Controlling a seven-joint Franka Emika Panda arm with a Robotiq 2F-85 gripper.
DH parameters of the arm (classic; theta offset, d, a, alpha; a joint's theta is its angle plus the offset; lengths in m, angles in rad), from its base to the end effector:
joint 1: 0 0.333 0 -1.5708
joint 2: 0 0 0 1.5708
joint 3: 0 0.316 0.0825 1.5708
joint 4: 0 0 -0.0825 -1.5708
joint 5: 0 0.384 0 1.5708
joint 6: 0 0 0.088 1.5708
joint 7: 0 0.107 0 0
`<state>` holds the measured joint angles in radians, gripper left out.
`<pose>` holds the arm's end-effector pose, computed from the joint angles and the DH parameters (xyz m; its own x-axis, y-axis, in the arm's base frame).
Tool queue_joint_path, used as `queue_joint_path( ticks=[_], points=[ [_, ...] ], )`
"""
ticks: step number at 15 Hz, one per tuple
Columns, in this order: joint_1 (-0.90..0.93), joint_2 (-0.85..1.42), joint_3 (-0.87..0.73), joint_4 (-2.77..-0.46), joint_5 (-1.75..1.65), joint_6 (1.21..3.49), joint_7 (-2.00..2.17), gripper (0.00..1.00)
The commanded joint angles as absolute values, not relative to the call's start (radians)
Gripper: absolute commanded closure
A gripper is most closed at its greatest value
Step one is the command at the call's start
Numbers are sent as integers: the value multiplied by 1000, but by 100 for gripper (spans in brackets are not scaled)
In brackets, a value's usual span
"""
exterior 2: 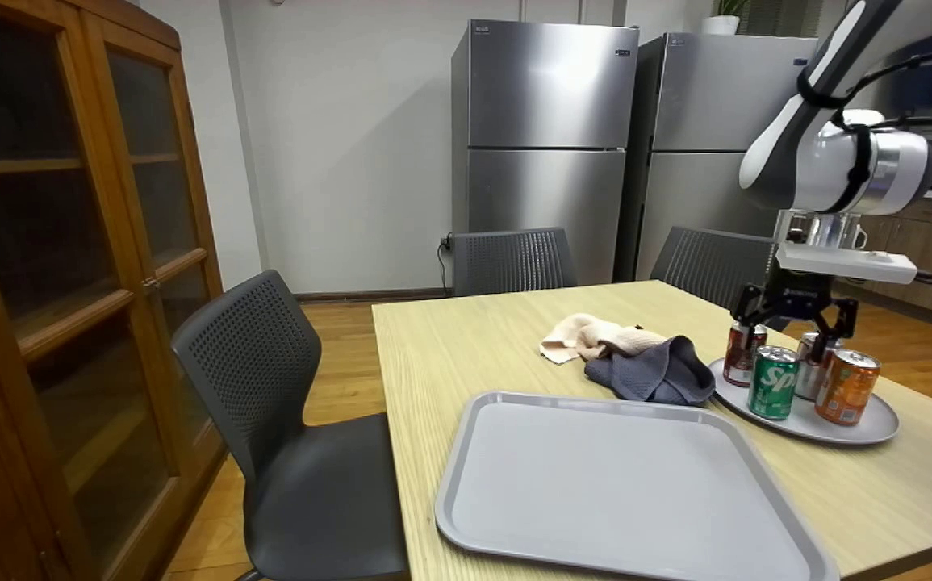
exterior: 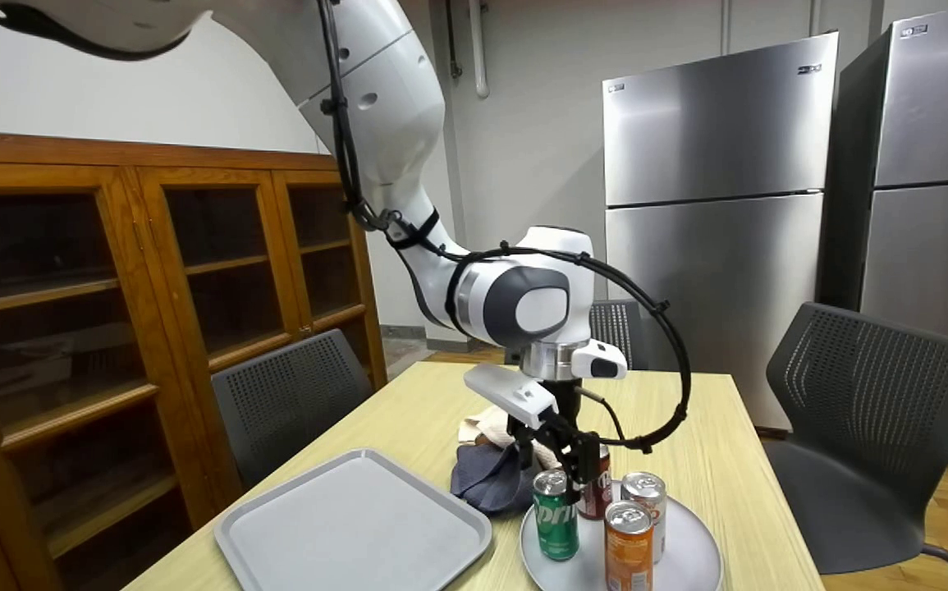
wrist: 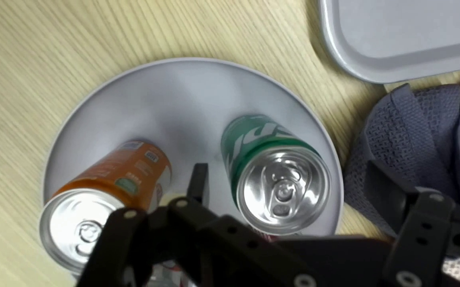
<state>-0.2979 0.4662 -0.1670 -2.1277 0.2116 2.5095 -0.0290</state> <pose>0.5043 -0.2562 0.1829 0.8257 -0.5592 -0.0742 -0.5627 -0.8257 -0.0392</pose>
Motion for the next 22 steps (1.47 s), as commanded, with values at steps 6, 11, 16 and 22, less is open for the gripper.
queue_joint_path(
  ticks=[6, 11, 16, 22],
  points=[
    [-267, 182, -205, -2329, 55, 2467, -77, 0],
    [-239, 41, -200, -2485, -46, 2511, -100, 0],
    [-197, -65, -185, -2634, -118, 2540, -87, 0],
    [-179, -67, -182, -2665, -126, 2525, -85, 0]
  ],
)
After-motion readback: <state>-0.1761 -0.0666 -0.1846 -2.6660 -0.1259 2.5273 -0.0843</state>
